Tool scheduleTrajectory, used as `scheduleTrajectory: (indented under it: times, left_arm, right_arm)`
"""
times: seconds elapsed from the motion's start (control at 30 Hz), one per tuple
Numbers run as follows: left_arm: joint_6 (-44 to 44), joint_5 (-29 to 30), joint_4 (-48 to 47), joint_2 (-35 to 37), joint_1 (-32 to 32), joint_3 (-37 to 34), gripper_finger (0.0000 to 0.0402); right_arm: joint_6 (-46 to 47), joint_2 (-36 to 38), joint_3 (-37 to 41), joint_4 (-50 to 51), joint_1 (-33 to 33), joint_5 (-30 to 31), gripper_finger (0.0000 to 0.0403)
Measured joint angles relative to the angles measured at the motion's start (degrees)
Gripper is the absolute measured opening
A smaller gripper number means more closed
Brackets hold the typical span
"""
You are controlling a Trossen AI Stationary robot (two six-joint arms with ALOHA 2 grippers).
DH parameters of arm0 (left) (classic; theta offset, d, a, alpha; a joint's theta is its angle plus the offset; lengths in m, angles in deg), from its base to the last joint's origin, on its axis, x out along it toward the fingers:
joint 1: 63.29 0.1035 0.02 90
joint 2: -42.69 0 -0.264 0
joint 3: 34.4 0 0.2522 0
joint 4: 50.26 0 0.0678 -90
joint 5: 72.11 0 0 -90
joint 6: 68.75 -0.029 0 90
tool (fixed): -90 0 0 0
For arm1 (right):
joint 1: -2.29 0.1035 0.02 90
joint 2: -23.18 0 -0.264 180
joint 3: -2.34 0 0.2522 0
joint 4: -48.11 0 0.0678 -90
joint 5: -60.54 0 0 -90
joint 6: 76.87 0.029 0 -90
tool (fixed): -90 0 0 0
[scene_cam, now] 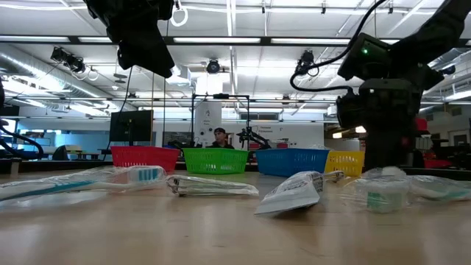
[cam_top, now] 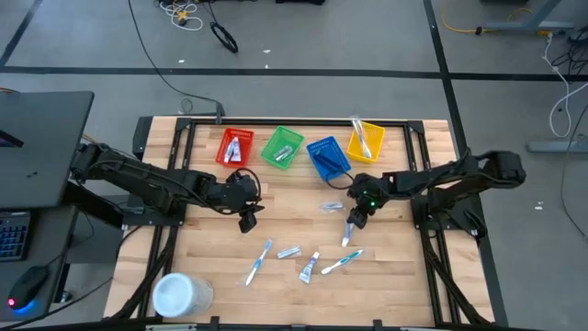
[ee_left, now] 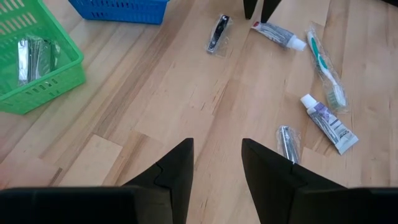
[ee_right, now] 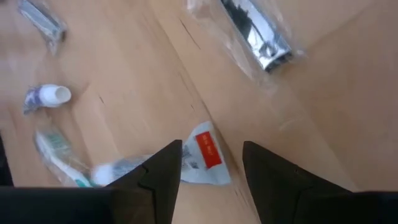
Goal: Pick & Place Travel size toiletries
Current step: Put the white toothpaste in the red bin
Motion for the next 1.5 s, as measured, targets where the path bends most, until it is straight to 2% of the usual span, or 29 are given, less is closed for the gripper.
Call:
scheduleTrajectory:
  times: [0.23, 0.43, 0.6, 0.77, 0.83, 1.0, 1.13, 1.3, 1.5]
  left_arm:
    - [0.0, 0.0, 0.0, 0.0, 0.0, 0.0, 0.0143]
    - [0.1, 0.0, 0.0, 0.0, 0.0, 0.0, 0.0143]
    - [0.1, 0.0, 0.1, 0.0, 0.0, 0.0, 0.0143]
    - [0.2, 1.5, 0.1, 0.0, 0.0, 0.0, 0.0143]
    - [0.2, 1.9, 0.1, 0.0, 0.0, 0.0, 0.0143]
    - [-0.2, 2.3, 0.1, 0.0, 0.0, 0.0, 0.0143]
    - [-0.2, 2.6, 0.1, 0.0, 0.0, 0.0, 0.0143]
    - [-0.3, 2.6, 0.1, 0.0, 0.0, 0.0, 0.0143]
    - [-0.3, 2.6, 0.1, 0.0, 0.0, 0.0, 0.0143]
  right_arm:
    - [-0.4, 3.4, 0.0, 0.0, 0.0, 0.2, 0.0179]
    - [8.9, 4.8, 0.0, 2.6, 0.6, 0.2, 0.0179]
    - [15.9, 5.8, -0.9, 3.4, 4.7, 0.4, 0.0174]
    - [18.7, 6.2, -8.1, 9.0, 10.8, 8.6, 0.0153]
    - [21.1, 5.5, -10.7, 13.7, 12.6, 12.1, 0.0151]
    - [25.6, 2.0, -14.3, 20.2, 15.1, 13.8, 0.0151]
    - [25.5, -2.0, -16.0, 20.2, 15.7, 14.5, 0.015]
    - [23.0, -5.7, -17.0, 20.2, 15.7, 18.7, 0.015]
    - [23.8, -9.5, -17.0, 20.2, 15.8, 18.5, 0.015]
